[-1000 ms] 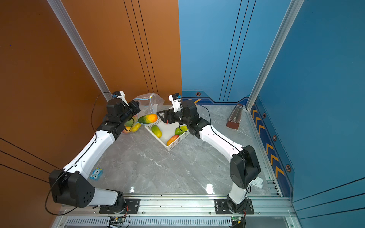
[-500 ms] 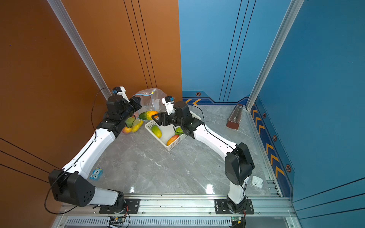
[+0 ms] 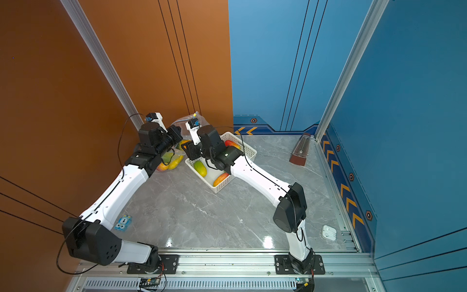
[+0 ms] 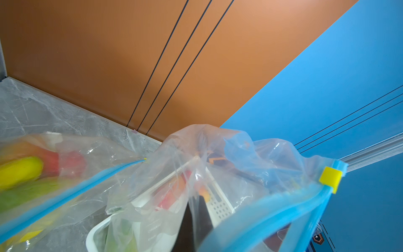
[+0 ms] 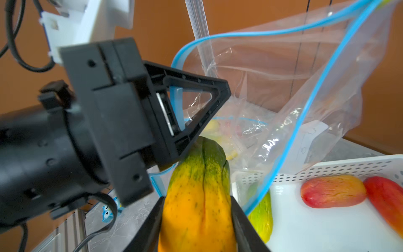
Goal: Place the mango in a zip-top bag and seal the zipper
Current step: Adjust the mango in the zipper food storage bag.
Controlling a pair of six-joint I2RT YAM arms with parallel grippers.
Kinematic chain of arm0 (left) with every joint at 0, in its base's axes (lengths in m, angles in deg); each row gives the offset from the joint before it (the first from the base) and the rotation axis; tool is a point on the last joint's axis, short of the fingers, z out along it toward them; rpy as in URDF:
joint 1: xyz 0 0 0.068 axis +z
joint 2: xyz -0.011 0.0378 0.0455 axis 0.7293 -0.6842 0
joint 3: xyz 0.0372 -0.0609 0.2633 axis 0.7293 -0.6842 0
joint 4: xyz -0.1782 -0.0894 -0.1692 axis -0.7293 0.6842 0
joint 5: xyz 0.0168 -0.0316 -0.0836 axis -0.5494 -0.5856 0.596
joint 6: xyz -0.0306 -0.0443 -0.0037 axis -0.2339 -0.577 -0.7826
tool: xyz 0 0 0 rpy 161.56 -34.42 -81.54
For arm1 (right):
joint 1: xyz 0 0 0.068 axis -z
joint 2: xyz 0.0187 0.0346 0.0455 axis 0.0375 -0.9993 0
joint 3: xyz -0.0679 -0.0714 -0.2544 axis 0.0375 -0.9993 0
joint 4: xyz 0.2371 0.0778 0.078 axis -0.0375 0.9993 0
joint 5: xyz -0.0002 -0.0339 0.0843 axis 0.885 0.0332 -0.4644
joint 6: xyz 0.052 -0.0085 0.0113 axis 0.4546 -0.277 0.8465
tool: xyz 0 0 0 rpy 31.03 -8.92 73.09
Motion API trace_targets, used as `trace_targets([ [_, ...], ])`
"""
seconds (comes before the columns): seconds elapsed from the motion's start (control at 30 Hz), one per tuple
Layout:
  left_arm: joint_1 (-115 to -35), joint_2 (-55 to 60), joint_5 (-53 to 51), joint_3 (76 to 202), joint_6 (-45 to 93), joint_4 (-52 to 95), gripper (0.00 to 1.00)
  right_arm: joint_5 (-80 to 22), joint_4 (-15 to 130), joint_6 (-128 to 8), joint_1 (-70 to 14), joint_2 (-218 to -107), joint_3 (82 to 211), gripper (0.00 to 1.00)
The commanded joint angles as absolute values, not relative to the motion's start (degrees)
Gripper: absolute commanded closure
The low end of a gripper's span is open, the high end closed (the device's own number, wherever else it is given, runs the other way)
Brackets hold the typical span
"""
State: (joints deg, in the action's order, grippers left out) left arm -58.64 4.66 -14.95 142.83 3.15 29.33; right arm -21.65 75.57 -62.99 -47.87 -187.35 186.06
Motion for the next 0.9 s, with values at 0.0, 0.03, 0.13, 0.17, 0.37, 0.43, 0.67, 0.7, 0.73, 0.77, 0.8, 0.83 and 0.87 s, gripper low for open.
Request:
trace_targets([
  [0.0, -58.95, 6.91, -16.67, 144.29, 3.46, 31.13, 1.0, -12.2, 81.75, -68.46, -48.43, -187.56, 189.49, 0.72],
  [0.03, -58.95, 7.25, -16.57, 144.0, 3.15, 31.12, 1.0, -11.27, 82.33, -68.94, -48.55, -187.83, 190.57, 0.72],
  [0.13, -58.96, 8.08, -15.5, 143.84, 1.76, 30.86, 1.0, -10.27, 87.43, -69.06, -48.29, -191.66, 198.29, 0.71],
  [0.17, -58.95, 8.22, -14.96, 143.8, 1.2, 30.87, 1.0, -10.23, 89.48, -68.5, -47.98, -193.87, 201.59, 0.71],
  [0.37, -58.0, 9.73, -9.21, 142.05, -3.27, 28.1, 1.0, -14.87, 97.66, -62.17, -45.19, -203.45, 217.15, 0.48],
  [0.43, -57.63, 9.97, -7.56, 141.36, -4.57, 27.43, 1.0, -18.11, 98.12, -59.85, -44.41, -204.41, 219.16, 0.4],
  [0.67, -55.62, 11.59, -10.77, 138.11, -2.5, 28.43, 1.0, -33.61, 90.35, -55.41, -42.43, -198.49, 211.96, 0.17],
  [0.7, -54.87, 11.5, -11.1, 137.51, -2.33, 28.54, 1.0, -36.46, 87.59, -53.98, -41.59, -196.85, 208.99, 0.17],
  [0.73, -54.29, 11.45, -11.32, 136.9, -2.13, 28.52, 1.0, -39.08, 84.51, -52.04, -40.78, -195.16, 205.71, 0.17],
  [0.77, -53.81, 11.36, -11.48, 136.49, -1.75, 28.55, 1.0, -40.4, 82.08, -51.22, -40.18, -193.81, 203.04, 0.17],
  [0.8, -53.31, 11.37, -12.19, 136.07, -0.9, 28.66, 1.0, -41.01, 80.97, -51.23, -39.68, -191.36, 200.67, 0.17],
  [0.83, -52.84, 11.51, -13.49, 135.86, 0.09, 28.95, 1.0, -41.2, 80.95, -51.85, -39.2, -189.62, 198.4, 0.18],
  [0.87, -52.36, 11.61, -14.99, 135.77, 0.97, 29.3, 1.0, -40.57, 80.9, -53.13, -38.96, -187.6, 195.87, 0.19],
])
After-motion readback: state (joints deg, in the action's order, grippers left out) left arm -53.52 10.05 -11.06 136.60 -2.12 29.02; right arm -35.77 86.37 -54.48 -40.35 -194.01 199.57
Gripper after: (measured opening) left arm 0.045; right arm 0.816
